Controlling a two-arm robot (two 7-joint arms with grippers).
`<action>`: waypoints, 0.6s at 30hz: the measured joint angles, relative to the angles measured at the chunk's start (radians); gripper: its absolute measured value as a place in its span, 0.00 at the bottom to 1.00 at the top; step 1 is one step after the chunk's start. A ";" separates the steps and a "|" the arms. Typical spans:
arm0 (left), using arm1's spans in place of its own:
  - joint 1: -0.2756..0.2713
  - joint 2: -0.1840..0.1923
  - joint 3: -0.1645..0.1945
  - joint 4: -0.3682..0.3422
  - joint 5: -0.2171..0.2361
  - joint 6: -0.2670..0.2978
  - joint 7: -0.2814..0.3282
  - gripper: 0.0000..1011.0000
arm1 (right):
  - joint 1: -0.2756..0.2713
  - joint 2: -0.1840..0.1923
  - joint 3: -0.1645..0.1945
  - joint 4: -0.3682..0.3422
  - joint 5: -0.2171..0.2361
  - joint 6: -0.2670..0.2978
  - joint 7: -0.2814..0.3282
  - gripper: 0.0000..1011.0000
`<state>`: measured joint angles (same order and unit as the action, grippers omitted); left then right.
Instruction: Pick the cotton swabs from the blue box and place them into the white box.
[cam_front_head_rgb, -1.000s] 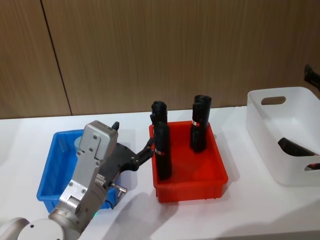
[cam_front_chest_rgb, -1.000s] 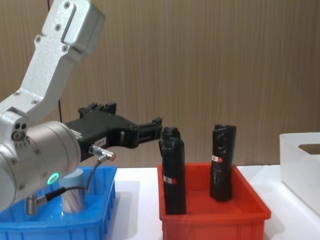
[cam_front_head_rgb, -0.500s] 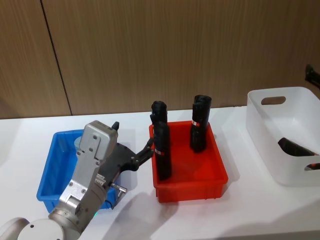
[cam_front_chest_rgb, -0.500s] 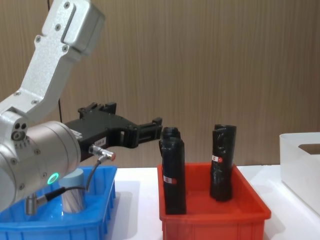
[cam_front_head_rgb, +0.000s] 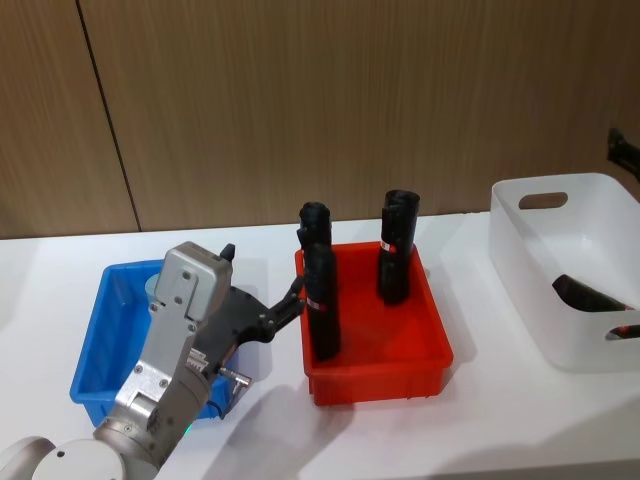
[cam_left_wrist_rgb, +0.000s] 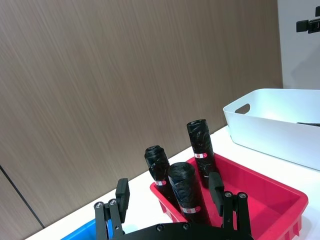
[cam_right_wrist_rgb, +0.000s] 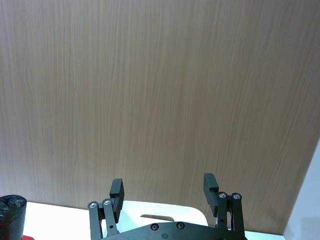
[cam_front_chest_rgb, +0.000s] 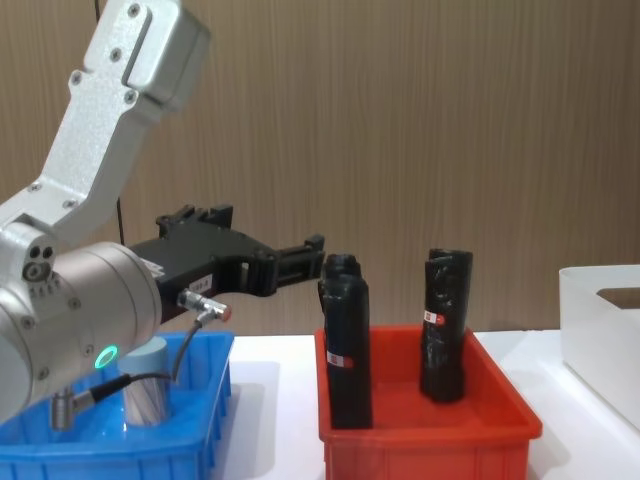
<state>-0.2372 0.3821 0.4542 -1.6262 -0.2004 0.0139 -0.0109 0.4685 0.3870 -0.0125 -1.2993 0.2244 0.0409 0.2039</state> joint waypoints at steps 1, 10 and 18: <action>0.000 0.000 0.000 0.000 0.000 0.000 0.000 0.99 | 0.000 0.000 0.000 0.000 0.000 0.000 0.000 0.99; 0.000 0.000 0.000 0.000 0.000 0.000 0.000 0.99 | -0.023 -0.002 -0.009 -0.022 0.004 0.000 -0.007 0.99; 0.000 0.000 0.000 0.000 0.000 0.000 0.000 0.99 | -0.088 -0.009 -0.038 -0.085 0.012 -0.001 -0.024 0.99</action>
<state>-0.2372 0.3821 0.4542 -1.6262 -0.2004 0.0138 -0.0109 0.3810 0.3784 -0.0509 -1.3838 0.2364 0.0397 0.1794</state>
